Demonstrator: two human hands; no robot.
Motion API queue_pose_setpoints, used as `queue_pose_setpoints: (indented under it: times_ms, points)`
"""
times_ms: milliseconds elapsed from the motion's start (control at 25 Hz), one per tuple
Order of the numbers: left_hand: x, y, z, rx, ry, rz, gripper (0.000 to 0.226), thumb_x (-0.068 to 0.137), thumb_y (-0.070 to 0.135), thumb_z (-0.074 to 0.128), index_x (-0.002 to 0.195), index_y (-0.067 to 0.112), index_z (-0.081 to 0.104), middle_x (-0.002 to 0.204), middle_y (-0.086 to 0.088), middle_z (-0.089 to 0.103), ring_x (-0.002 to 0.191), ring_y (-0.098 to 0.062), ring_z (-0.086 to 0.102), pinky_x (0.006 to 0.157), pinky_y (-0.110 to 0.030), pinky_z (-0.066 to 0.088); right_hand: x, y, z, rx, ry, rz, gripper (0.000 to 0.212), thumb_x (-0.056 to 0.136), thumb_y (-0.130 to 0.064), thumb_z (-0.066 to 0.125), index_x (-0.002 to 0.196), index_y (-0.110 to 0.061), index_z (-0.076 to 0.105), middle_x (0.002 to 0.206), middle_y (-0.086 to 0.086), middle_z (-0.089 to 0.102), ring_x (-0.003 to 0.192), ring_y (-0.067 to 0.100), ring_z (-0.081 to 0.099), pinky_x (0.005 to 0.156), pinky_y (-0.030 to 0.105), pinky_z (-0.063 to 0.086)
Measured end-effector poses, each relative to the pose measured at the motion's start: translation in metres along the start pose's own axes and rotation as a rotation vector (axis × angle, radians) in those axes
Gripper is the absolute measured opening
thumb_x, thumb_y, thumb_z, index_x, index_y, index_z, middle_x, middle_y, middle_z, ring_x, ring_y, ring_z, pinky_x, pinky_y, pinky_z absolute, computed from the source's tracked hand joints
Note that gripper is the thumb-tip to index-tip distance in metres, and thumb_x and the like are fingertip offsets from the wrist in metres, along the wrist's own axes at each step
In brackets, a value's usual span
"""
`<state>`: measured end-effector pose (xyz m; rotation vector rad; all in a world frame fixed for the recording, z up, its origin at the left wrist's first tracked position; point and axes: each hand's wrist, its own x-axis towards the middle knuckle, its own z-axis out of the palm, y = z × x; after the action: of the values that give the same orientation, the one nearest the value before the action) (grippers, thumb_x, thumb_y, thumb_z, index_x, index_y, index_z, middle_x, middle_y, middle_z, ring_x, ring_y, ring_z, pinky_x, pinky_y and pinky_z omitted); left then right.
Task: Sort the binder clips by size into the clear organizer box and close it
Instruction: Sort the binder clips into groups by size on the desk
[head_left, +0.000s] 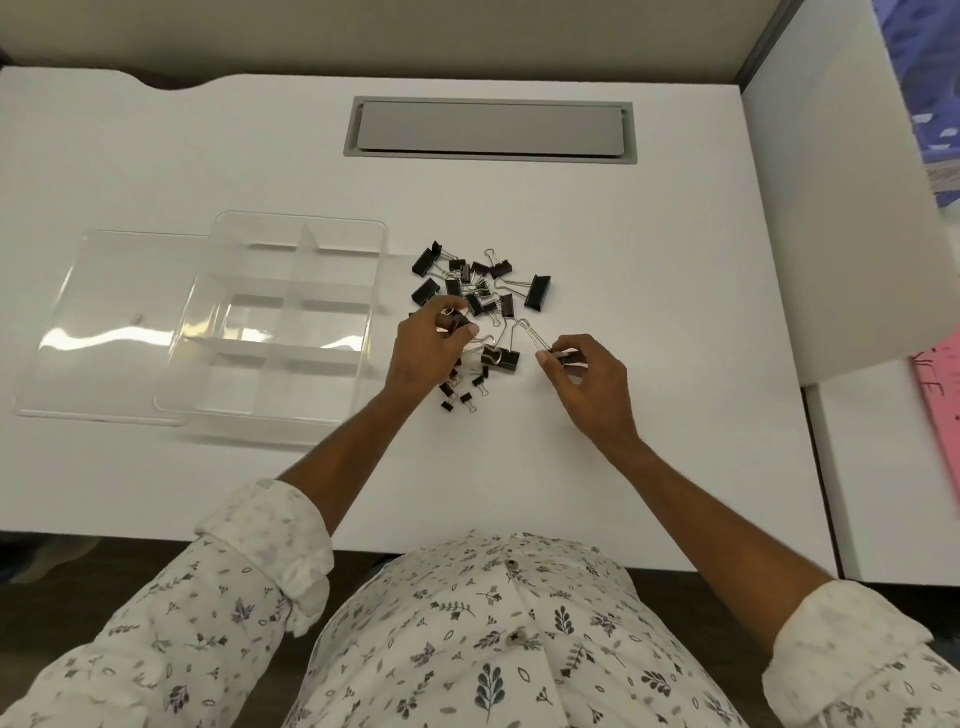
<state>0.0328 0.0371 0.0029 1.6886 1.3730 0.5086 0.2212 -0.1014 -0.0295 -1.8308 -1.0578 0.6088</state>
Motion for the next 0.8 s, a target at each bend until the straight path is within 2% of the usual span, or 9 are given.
queue_pose_setpoints:
  times_ms: [80, 200, 280, 360, 440, 640, 800]
  points:
    - [-0.002, 0.0, -0.004, -0.174, -0.016, -0.103, 0.021, 0.095, 0.021, 0.071, 0.116, 0.021, 0.071, 0.089, 0.001, 0.062, 0.078, -0.012, 0.062, 0.07, -0.025, 0.057, -0.002, -0.01, 0.005, 0.092, -0.009, 0.145, 0.027, 0.096, -0.04, 0.072, 0.106, -0.015, 0.069, 0.1, -0.006, 0.074, 0.091, 0.006, 0.071, 0.084, 0.028, 0.059]
    - [-0.009, -0.002, -0.015, -0.453, -0.084, -0.308, 0.02, 0.098, 0.013, 0.068, 0.117, 0.014, 0.071, 0.106, -0.007, 0.068, 0.094, -0.017, 0.067, 0.069, -0.021, 0.06, -0.004, -0.02, 0.015, 0.334, -0.091, 0.376, 0.032, 0.096, -0.048, 0.068, 0.106, -0.018, 0.073, 0.099, -0.004, 0.077, 0.092, 0.008, 0.074, 0.098, 0.04, 0.06]
    - [-0.017, -0.004, -0.029, -0.572, -0.099, -0.358, 0.023, 0.096, 0.011, 0.069, 0.119, 0.012, 0.071, 0.112, -0.008, 0.07, 0.104, -0.02, 0.068, 0.082, -0.03, 0.062, -0.005, -0.031, 0.023, 0.463, -0.132, 0.444, 0.032, 0.097, -0.045, 0.068, 0.108, -0.015, 0.073, 0.103, -0.001, 0.076, 0.095, 0.007, 0.074, 0.103, 0.041, 0.058]
    - [-0.028, -0.009, -0.049, -0.661, -0.104, -0.348, 0.027, 0.096, 0.008, 0.069, 0.123, 0.009, 0.07, 0.107, -0.007, 0.071, 0.102, -0.02, 0.07, 0.092, -0.037, 0.061, -0.007, -0.045, 0.032, 0.505, -0.18, 0.446, 0.029, 0.097, -0.039, 0.07, 0.109, -0.014, 0.074, 0.106, 0.003, 0.076, 0.1, 0.009, 0.072, 0.104, 0.041, 0.057]
    - [-0.041, -0.016, -0.072, -0.663, -0.069, -0.31, 0.03, 0.095, 0.003, 0.069, 0.124, 0.009, 0.069, 0.104, -0.005, 0.069, 0.094, -0.016, 0.072, 0.091, -0.035, 0.062, -0.009, -0.061, 0.044, 0.503, -0.236, 0.414, 0.023, 0.096, -0.036, 0.073, 0.108, -0.017, 0.076, 0.106, 0.006, 0.077, 0.099, 0.011, 0.07, 0.104, 0.042, 0.057]
    - [-0.07, -0.048, -0.131, -0.501, 0.064, -0.24, 0.035, 0.094, 0.002, 0.068, 0.127, 0.014, 0.068, 0.12, -0.006, 0.072, 0.098, -0.021, 0.074, 0.094, -0.033, 0.058, -0.01, -0.093, 0.075, 0.395, -0.339, 0.299, 0.021, 0.093, -0.039, 0.076, 0.105, -0.021, 0.078, 0.098, -0.004, 0.079, 0.092, 0.01, 0.071, 0.093, 0.04, 0.057]
    - [-0.082, -0.072, -0.166, -0.371, 0.141, -0.239, 0.028, 0.093, 0.001, 0.067, 0.117, 0.014, 0.071, 0.112, -0.006, 0.075, 0.089, -0.012, 0.075, 0.094, -0.034, 0.059, -0.01, -0.113, 0.101, 0.276, -0.392, 0.16, 0.017, 0.092, -0.033, 0.078, 0.101, -0.019, 0.078, 0.095, -0.008, 0.078, 0.09, 0.006, 0.071, 0.086, 0.032, 0.058]
